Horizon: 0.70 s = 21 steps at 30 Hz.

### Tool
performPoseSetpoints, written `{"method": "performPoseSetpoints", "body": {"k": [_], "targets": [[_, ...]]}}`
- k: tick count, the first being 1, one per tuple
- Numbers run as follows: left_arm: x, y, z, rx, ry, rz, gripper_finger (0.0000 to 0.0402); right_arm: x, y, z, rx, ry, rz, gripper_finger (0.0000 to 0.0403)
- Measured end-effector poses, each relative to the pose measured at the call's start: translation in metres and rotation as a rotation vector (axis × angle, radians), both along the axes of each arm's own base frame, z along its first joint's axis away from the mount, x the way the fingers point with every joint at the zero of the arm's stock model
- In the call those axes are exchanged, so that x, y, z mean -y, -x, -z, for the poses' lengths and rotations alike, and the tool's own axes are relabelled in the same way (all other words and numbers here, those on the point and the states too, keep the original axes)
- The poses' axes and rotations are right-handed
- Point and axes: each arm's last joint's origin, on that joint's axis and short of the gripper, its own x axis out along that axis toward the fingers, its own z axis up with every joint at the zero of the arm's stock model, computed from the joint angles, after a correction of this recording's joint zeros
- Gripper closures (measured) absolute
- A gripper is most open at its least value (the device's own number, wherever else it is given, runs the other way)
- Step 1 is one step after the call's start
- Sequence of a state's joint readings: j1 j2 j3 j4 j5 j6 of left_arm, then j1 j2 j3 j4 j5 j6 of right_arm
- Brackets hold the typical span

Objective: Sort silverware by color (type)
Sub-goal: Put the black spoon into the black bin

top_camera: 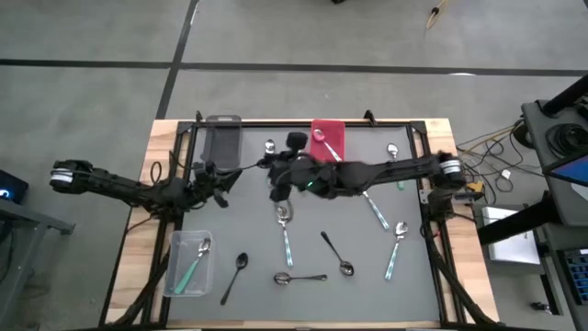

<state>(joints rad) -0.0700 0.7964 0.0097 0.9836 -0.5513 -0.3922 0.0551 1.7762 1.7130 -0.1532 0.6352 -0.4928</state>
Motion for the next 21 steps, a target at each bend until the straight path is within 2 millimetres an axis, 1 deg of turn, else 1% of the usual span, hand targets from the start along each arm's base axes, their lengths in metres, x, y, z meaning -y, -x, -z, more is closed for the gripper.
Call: {"method": "performPoseSetpoints", "body": {"k": [1, 3, 7, 10, 14, 17, 21], "targets": [[0.000, 0.000, 0.000, 0.000, -0.004, 0.001, 0.0401, 0.004, 0.008, -0.004, 0.023, -0.056, -0.025, 0.0381], [0.000, 0.000, -0.001, 0.004, -0.012, 0.012, 0.0401, 0.012, 0.021, -0.003, 0.052, -0.147, -0.048, 0.0381], [0.000, 0.001, -0.002, 0.005, -0.017, 0.019, 0.0401, 0.021, 0.042, 0.021, 0.108, -0.242, -0.043, 0.0381], [0.001, 0.000, -0.001, -0.001, -0.020, 0.027, 0.0401, 0.022, 0.053, 0.038, 0.210, -0.290, -0.076, 0.0381], [0.001, 0.000, -0.001, 0.002, -0.021, 0.037, 0.0402, 0.028, 0.061, 0.058, 0.381, -0.467, -0.129, 0.0379], [0.001, 0.000, -0.002, 0.004, -0.021, 0.042, 0.0402, 0.034, 0.065, 0.075, 0.392, -0.569, -0.151, 0.0364], [0.002, 0.000, -0.002, 0.005, -0.024, 0.062, 0.0402, 0.045, 0.066, 0.092, 0.392, -0.701, -0.135, 0.0322]]}}
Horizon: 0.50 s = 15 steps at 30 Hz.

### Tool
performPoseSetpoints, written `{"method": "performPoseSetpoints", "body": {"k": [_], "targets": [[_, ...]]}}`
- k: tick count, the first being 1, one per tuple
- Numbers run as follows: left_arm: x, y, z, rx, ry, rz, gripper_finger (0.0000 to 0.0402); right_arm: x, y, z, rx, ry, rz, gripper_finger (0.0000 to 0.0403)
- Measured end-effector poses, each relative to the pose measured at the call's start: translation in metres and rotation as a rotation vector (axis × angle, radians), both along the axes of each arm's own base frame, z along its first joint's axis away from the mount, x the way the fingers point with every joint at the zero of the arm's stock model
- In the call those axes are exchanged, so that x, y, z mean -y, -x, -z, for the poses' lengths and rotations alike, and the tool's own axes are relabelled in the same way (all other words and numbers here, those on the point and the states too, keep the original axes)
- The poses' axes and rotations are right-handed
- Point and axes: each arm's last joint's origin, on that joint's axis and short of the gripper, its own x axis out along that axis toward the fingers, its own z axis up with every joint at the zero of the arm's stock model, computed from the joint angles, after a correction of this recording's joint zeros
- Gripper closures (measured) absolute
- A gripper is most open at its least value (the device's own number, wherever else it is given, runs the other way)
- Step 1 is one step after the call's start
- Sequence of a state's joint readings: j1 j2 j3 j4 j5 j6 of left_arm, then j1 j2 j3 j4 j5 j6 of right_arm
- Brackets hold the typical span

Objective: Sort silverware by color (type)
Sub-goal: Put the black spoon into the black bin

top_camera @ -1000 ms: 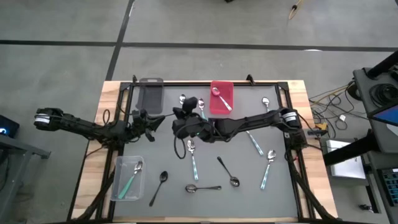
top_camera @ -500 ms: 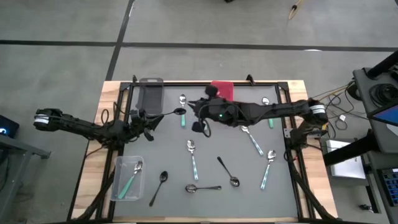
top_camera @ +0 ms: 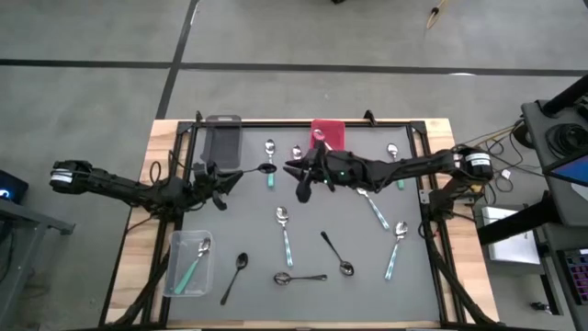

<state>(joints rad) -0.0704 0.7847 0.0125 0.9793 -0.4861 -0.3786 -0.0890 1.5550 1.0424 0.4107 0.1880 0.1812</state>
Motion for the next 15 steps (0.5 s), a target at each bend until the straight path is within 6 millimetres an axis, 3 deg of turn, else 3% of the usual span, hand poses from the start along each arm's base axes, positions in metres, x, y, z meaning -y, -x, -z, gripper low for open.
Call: {"method": "performPoseSetpoints", "body": {"k": [9, 15], "targets": [[0.000, -0.001, 0.001, -0.007, -0.001, 0.001, 0.0402, 0.013, -0.017, 0.032, 0.059, -0.076, -0.095, 0.0207], [0.000, -0.001, 0.001, -0.007, -0.001, 0.001, 0.0402, 0.020, -0.041, 0.035, 0.102, -0.105, -0.146, 0.0187]]}}
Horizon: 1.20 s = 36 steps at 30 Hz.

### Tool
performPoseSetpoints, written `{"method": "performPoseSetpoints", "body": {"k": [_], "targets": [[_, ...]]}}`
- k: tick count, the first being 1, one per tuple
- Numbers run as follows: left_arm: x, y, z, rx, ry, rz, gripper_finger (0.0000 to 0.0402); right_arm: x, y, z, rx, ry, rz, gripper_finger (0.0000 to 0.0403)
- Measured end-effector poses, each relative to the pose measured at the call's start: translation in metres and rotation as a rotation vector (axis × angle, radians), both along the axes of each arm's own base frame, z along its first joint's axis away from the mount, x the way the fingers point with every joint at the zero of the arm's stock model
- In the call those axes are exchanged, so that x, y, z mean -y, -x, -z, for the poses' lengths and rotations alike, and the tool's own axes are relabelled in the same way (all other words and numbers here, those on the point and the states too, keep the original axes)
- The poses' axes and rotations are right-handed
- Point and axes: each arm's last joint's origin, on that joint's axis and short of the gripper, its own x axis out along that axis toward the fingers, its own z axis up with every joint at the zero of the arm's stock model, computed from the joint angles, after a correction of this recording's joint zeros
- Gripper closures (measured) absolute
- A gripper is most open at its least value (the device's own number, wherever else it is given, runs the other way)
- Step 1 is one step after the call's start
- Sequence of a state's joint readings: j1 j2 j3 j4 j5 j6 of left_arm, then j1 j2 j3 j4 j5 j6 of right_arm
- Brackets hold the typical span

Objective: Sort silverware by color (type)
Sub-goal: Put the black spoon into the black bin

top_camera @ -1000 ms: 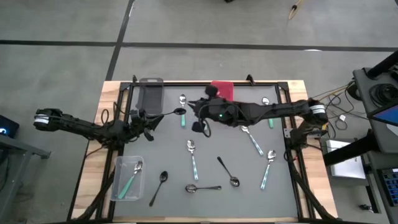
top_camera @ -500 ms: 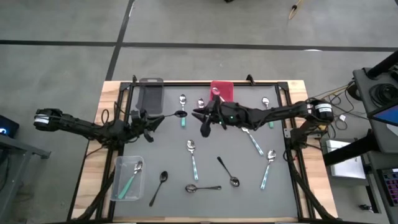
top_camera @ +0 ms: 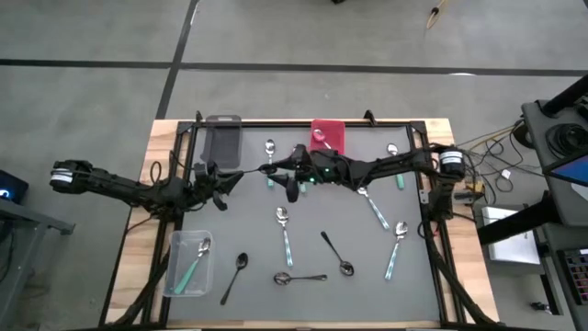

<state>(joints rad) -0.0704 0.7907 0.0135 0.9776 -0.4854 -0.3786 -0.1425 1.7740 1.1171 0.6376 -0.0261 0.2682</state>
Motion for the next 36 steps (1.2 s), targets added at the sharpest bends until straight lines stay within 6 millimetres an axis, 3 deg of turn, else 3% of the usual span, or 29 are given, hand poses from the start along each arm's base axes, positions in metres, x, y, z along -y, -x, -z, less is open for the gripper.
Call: {"method": "performPoseSetpoints", "body": {"k": [7, 16, 25, 36], "targets": [[0.000, 0.000, 0.000, -0.003, 0.000, 0.000, 0.0402, 0.003, -0.020, 0.001, 0.010, 0.045, -0.004, 0.0218], [0.000, -0.001, 0.002, -0.023, -0.007, 0.000, 0.0401, 0.003, -0.019, 0.000, -0.003, 0.115, -0.009, 0.0382], [0.001, -0.004, 0.015, -0.181, -0.060, 0.017, 0.0391, 0.003, -0.012, -0.012, -0.233, 0.118, -0.036, 0.0393], [0.001, -0.003, 0.025, -0.287, -0.071, 0.013, 0.0297, 0.000, -0.014, -0.047, -0.549, 0.201, -0.075, 0.0394]]}}
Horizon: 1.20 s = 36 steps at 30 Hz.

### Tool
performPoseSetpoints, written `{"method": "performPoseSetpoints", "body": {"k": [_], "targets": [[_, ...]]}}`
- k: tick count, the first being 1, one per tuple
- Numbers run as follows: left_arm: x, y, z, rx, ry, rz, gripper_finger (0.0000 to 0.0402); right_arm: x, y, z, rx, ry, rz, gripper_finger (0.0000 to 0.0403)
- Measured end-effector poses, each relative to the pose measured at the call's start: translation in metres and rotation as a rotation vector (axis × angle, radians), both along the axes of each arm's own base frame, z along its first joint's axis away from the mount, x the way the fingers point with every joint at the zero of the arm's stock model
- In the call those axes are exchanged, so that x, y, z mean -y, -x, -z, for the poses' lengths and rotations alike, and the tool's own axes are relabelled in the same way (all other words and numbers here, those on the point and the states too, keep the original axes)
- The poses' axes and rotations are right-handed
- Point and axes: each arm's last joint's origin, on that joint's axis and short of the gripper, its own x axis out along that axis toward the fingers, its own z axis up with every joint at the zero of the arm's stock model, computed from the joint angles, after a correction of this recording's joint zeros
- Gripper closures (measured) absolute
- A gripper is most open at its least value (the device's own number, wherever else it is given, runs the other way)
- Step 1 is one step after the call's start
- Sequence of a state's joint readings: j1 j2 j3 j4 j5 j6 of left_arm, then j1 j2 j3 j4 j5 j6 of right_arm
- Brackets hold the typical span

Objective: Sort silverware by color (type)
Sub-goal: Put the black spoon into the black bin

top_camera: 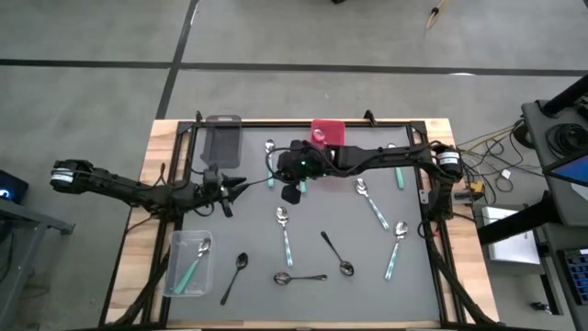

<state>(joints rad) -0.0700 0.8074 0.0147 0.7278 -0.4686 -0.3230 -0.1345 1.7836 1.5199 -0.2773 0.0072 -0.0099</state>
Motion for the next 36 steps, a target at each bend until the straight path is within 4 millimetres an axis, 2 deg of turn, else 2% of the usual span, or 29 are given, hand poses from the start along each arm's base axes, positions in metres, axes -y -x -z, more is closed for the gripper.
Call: {"method": "performPoseSetpoints", "body": {"k": [4, 11, 14, 18, 21, 24, 28, 36], "targets": [[0.000, 0.001, 0.004, -0.029, 0.025, 0.003, 0.0269, 0.000, 0.005, -0.007, -0.100, 0.001, 0.004, 0.0394], [0.000, 0.000, 0.005, -0.048, 0.031, 0.012, 0.0229, 0.001, 0.011, -0.004, -0.210, 0.008, 0.032, 0.0394], [0.002, -0.004, -0.002, -0.025, 0.036, 0.062, 0.0223, 0.001, 0.011, -0.004, -0.214, 0.007, 0.033, 0.0394], [0.005, -0.016, -0.022, 0.009, 0.002, 0.155, 0.0222, 0.000, 0.008, -0.003, -0.217, 0.005, 0.034, 0.0394], [0.007, -0.026, -0.036, 0.008, -0.056, 0.177, 0.0222, 0.000, 0.000, -0.004, -0.202, 0.021, 0.018, 0.0394], [0.007, -0.035, -0.042, -0.080, -0.108, 0.183, 0.0222, -0.001, -0.011, -0.004, -0.211, 0.046, -0.009, 0.0394], [0.007, -0.042, -0.040, -0.225, -0.109, 0.173, 0.0222, -0.003, -0.025, 0.000, -0.273, 0.075, -0.044, 0.0394], [0.006, -0.048, -0.028, -0.335, -0.111, 0.135, 0.0222, -0.011, -0.053, 0.001, -0.362, 0.181, -0.098, 0.0394]]}}
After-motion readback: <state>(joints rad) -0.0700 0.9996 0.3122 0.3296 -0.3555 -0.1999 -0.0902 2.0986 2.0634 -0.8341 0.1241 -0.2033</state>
